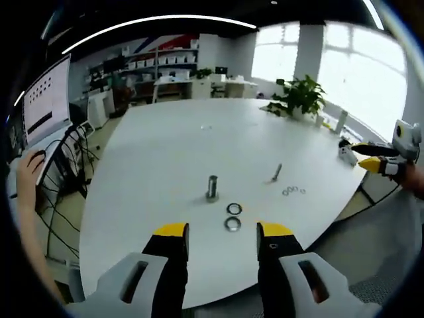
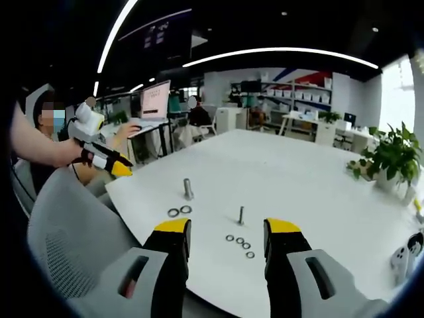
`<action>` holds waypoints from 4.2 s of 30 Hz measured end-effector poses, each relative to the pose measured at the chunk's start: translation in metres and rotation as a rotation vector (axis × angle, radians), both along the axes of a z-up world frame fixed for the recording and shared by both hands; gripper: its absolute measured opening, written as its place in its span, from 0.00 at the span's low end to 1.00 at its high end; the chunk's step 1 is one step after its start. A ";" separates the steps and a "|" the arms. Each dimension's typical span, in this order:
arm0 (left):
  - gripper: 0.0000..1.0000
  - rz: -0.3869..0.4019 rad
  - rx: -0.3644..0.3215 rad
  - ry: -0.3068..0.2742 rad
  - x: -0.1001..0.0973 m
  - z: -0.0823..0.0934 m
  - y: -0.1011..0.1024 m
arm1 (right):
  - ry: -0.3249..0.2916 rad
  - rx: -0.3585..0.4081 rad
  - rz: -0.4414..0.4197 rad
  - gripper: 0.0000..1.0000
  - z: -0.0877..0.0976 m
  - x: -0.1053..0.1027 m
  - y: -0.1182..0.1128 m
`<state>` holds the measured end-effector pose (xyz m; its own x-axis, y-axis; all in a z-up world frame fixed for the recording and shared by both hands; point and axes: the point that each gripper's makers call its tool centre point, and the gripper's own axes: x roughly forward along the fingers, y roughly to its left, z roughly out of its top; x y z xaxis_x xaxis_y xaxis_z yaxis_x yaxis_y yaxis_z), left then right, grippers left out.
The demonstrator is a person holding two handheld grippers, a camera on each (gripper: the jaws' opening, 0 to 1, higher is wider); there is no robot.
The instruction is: Place the washer onto the threaded stud by aligning its center hole with the stud, sliding it down to the base, and recovering from edge contact or off-axis alignment until the washer reaches the visible bottom stop.
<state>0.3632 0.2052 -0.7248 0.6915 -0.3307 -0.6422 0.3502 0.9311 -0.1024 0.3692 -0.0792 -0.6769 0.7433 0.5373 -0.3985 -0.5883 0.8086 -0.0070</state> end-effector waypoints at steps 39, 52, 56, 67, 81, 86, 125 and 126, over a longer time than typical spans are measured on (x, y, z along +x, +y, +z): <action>0.38 -0.238 0.187 0.301 0.053 -0.092 -0.062 | 0.022 0.033 -0.014 0.45 -0.001 0.001 -0.003; 0.36 -0.336 0.300 0.396 0.058 -0.126 -0.062 | 0.025 0.051 -0.024 0.45 0.000 0.001 -0.004; 0.35 -0.354 0.334 0.423 0.056 -0.132 -0.060 | 0.031 0.045 -0.020 0.45 -0.002 0.001 -0.003; 0.30 -0.431 0.391 0.434 0.057 -0.139 -0.059 | 0.034 0.055 -0.034 0.45 -0.002 0.001 -0.006; 0.30 -0.505 0.444 0.467 0.059 -0.140 -0.061 | 0.036 0.050 -0.038 0.45 -0.003 0.002 -0.007; 0.21 -0.533 0.453 0.457 0.062 -0.140 -0.060 | 0.039 0.050 -0.045 0.45 -0.004 0.002 -0.008; 0.20 -0.583 0.517 0.471 0.059 -0.140 -0.050 | 0.035 0.024 -0.046 0.43 -0.006 0.003 -0.010; 0.20 -0.580 0.518 0.474 0.059 -0.139 -0.046 | 0.035 0.023 -0.046 0.43 -0.006 0.003 -0.010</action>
